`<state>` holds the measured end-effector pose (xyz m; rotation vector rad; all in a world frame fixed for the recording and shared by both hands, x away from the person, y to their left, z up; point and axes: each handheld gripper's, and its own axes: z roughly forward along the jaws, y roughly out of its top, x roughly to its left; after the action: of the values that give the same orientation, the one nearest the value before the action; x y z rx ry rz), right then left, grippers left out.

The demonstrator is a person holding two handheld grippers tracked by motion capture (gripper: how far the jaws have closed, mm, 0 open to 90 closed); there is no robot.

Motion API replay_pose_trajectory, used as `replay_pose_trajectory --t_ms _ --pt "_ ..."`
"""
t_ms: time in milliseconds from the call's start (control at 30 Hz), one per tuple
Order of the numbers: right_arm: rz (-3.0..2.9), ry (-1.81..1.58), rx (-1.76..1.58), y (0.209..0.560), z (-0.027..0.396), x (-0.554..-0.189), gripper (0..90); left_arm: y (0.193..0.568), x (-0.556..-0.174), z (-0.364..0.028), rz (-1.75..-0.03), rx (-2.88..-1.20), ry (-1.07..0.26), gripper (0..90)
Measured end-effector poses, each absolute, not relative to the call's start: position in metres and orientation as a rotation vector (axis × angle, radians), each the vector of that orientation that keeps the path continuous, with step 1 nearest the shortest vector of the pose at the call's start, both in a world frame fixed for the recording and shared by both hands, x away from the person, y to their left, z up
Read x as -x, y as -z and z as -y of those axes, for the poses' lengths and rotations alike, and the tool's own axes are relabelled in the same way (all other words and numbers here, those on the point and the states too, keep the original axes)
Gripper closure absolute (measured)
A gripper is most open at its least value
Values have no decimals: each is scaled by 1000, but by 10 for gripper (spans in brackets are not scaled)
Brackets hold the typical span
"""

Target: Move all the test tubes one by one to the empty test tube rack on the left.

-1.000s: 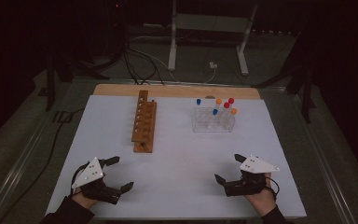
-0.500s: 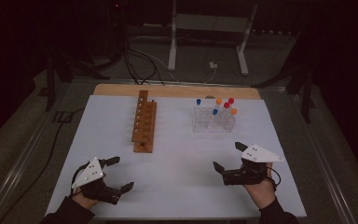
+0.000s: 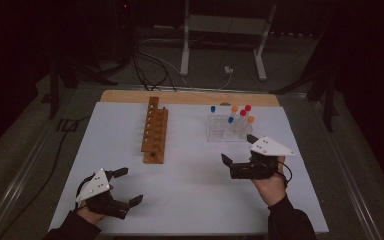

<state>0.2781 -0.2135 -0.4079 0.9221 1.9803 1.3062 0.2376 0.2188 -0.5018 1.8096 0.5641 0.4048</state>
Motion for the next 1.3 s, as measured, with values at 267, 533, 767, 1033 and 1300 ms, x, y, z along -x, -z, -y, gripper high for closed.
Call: replay_pose_trajectory --t_ms 267,533,767,1033,1300 --pt "-1928 -1299 -942 402 204 -299 0 502 -237 -218 -558 -1811 -398 5" --pt "-1850 -1274 -976 408 194 -322 0 501 -237 -220 -556 -1796 -399 5" --pt "-1836 -1257 -1023 424 191 -346 0 501 -237 -220 -560 -1790 -398 5" --pt "-1840 -1214 -1077 436 195 -366 13 500 -236 -220 -560 -1784 -393 5" --pt "-1846 -1143 -1164 453 197 -383 82 500 -236 -220 -558 -1788 -398 5"
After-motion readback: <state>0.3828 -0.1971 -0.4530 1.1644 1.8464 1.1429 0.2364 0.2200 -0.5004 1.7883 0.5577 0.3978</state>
